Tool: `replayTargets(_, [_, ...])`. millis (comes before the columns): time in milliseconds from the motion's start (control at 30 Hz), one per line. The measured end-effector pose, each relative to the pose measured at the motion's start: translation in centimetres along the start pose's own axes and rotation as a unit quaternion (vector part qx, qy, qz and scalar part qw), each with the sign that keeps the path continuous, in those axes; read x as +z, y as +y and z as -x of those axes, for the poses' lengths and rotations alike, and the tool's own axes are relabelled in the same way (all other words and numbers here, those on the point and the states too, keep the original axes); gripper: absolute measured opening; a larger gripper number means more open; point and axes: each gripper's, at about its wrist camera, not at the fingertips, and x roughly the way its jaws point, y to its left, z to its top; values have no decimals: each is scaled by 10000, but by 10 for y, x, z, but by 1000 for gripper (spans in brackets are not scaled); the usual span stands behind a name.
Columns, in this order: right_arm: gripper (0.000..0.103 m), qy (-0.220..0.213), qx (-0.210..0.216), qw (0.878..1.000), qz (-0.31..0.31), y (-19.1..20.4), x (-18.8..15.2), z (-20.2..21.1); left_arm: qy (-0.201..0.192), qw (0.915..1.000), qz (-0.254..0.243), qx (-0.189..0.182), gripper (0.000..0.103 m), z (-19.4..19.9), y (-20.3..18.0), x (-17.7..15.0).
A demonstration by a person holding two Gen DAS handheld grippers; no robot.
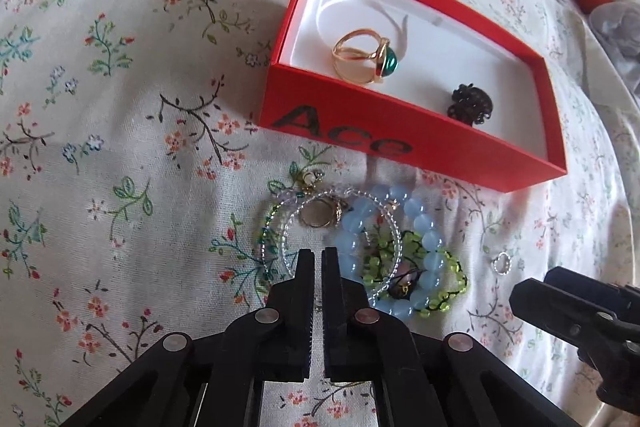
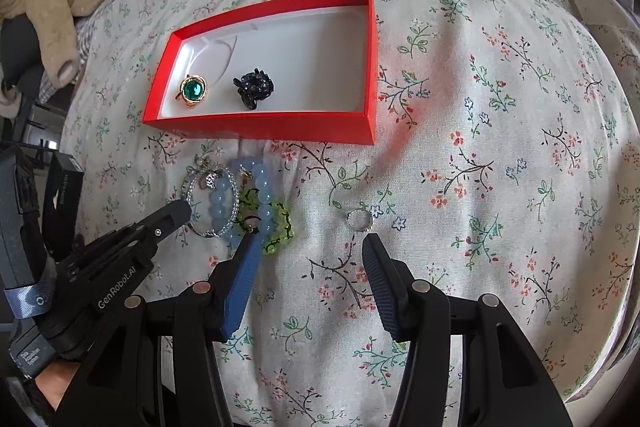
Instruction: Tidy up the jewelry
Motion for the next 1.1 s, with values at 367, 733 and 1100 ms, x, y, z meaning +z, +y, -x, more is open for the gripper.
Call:
replayTargets(367, [56,29,-27,10000,32,-2,3,-2,-17,9996,167,239,34,-3,-5,0])
replayTargets(733, [56,60,-37,10000,-2,-5,7,-5,-113,9986,178,485,30,-3,16,13])
replayTargets(1100, [56,81,-33,10000,-33,-6,8,-7,104,9993,-196,295,12,-2,-7,7])
